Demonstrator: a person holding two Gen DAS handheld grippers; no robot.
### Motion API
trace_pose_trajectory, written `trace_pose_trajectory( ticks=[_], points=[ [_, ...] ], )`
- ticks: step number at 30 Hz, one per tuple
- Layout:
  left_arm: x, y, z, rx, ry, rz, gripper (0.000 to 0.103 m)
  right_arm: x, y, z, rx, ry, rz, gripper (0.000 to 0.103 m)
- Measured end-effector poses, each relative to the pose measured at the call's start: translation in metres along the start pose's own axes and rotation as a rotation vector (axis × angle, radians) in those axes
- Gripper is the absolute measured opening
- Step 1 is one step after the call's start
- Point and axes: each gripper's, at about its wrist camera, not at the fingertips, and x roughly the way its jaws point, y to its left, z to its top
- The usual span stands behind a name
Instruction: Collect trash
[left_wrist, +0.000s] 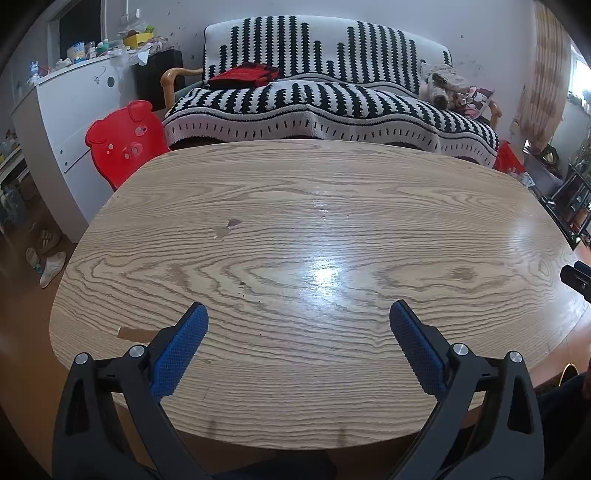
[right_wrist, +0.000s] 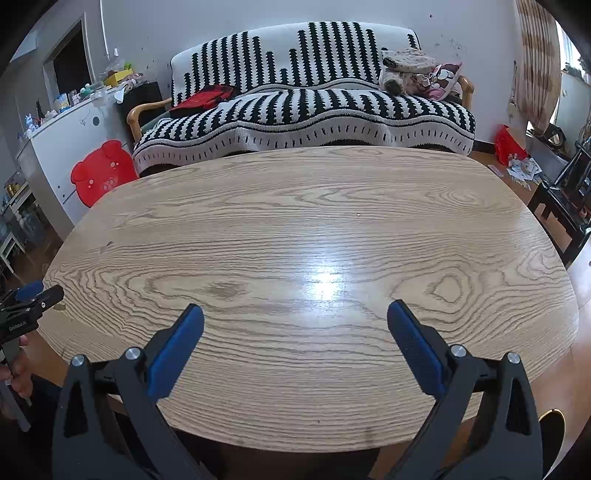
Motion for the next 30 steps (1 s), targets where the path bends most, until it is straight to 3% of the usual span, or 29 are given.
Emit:
trace_pose_trajectory(
  ticks=[30],
  points=[
    [0.0004,0.0011,-0.0006,-0.002,0.001,0.000,0.096,-0.0010,-0.0042,-0.0017,-0.001,0.006,0.000,0.096]
  ],
)
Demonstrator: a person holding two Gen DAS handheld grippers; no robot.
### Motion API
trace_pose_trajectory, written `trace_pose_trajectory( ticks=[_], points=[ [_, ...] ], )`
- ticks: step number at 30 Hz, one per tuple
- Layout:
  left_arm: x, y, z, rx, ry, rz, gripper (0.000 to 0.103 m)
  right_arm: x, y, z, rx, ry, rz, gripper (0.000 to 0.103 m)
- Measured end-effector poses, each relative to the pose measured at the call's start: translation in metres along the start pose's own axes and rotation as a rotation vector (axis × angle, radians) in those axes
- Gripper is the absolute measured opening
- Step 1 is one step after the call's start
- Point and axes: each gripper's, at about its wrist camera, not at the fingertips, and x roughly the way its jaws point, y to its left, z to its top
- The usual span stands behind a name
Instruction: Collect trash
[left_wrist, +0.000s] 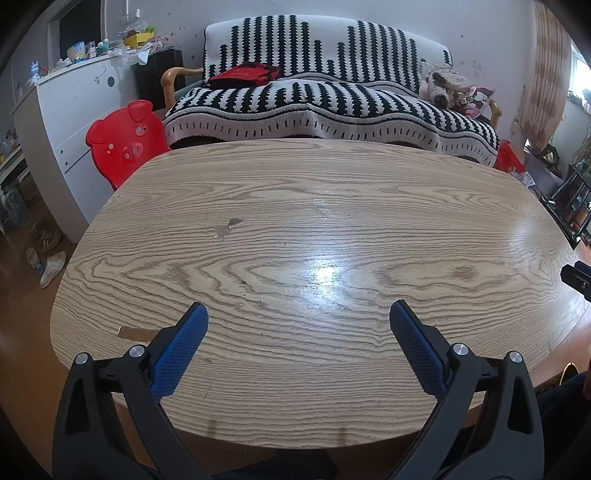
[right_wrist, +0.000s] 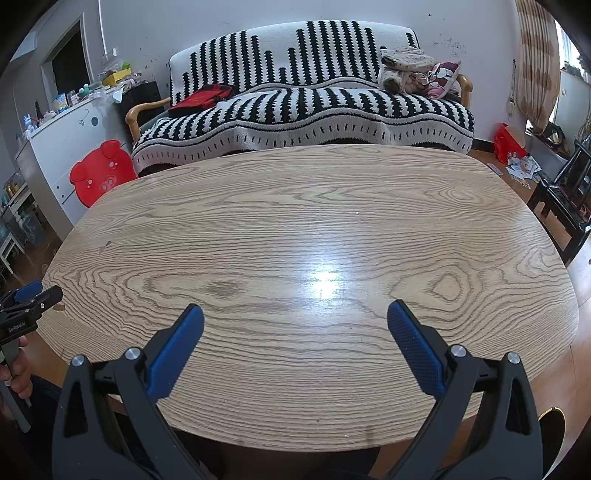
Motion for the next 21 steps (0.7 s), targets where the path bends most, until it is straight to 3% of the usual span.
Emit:
trace_pose_trajectory(
  ticks=[21],
  points=[
    [0.0006,0.0006,0.0004,0.000,0.001,0.000,0.096,0.0001,-0.0014,0.0002,-0.001,0.001,-0.002,0.096]
  ],
)
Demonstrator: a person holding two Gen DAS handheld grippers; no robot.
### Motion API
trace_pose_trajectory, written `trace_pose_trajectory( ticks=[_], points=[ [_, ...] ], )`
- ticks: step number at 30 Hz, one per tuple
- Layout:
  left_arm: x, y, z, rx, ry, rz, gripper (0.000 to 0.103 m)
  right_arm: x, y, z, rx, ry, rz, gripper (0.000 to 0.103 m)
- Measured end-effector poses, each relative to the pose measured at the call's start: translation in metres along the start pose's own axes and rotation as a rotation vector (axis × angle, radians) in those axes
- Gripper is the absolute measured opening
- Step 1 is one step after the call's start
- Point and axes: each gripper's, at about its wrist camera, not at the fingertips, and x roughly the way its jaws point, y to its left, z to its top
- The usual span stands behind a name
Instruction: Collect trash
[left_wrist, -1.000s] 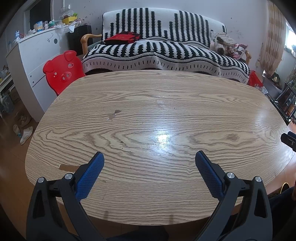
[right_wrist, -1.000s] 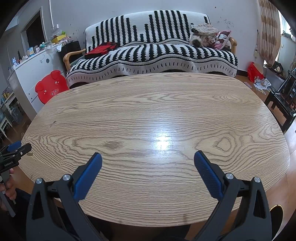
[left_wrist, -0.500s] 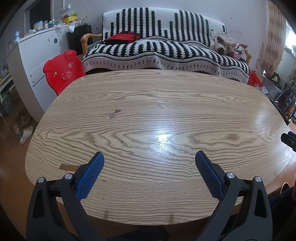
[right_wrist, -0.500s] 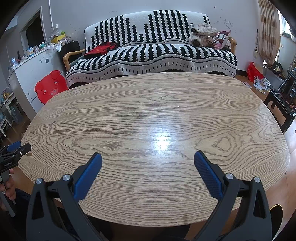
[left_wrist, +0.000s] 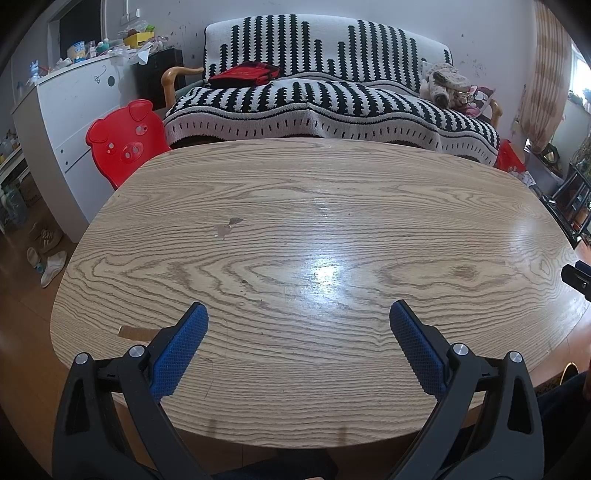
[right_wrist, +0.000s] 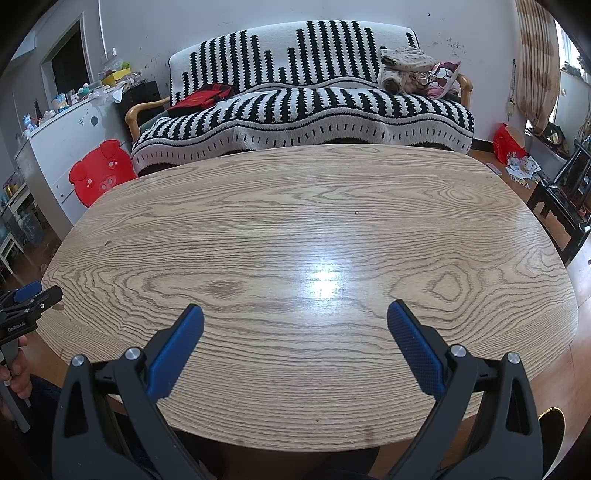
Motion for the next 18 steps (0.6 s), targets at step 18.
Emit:
trace_pose_trajectory(
  ticks=[18],
  points=[
    [0.0027,0.0045,-0.0032,0.002,0.011,0.000,0.096,-0.0004,-0.0007,-0.0003,-0.001,0.000,0.001,0.096]
  ],
)
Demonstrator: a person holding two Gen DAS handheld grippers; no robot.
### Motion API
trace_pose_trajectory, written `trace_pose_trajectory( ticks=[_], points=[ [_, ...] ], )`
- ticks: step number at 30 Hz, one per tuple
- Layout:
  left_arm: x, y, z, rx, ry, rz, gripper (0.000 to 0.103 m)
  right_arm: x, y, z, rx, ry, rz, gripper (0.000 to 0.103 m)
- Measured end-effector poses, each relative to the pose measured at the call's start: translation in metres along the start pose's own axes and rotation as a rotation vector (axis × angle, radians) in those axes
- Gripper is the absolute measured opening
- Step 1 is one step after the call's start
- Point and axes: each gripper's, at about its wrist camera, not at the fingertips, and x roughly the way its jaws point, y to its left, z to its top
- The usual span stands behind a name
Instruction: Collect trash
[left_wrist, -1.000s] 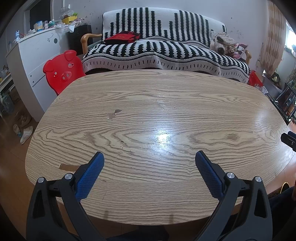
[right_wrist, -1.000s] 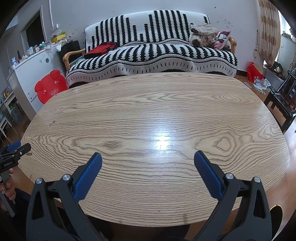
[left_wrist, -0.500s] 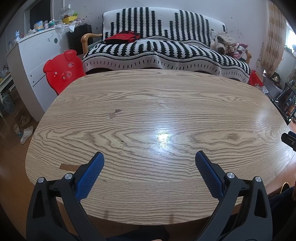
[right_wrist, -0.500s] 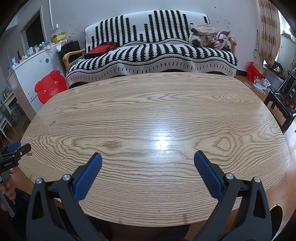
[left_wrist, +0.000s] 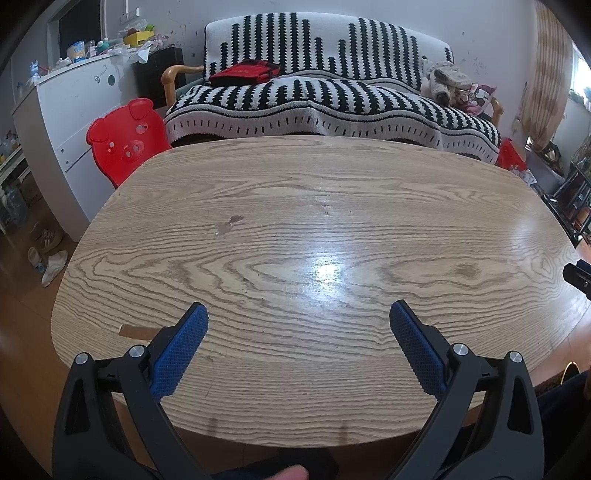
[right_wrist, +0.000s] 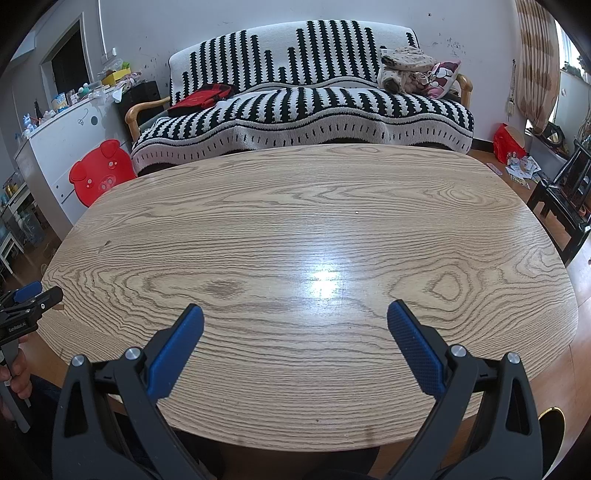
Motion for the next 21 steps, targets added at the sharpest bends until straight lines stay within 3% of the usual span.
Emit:
trace_pose_trajectory(
  ticks=[16,21],
  points=[
    [0.0033,0.0011,0.0040,0.009,0.003,-0.038,0.096,0.0008,-0.0001,0.0002,0.000,0.002,-0.002,0.096],
    [0.0027,-0.0039,0.0045,0.029,-0.003,-0.009,0.096,0.0000,-0.0006,0.0001,-0.001,0.001,-0.001,0.096]
  ],
)
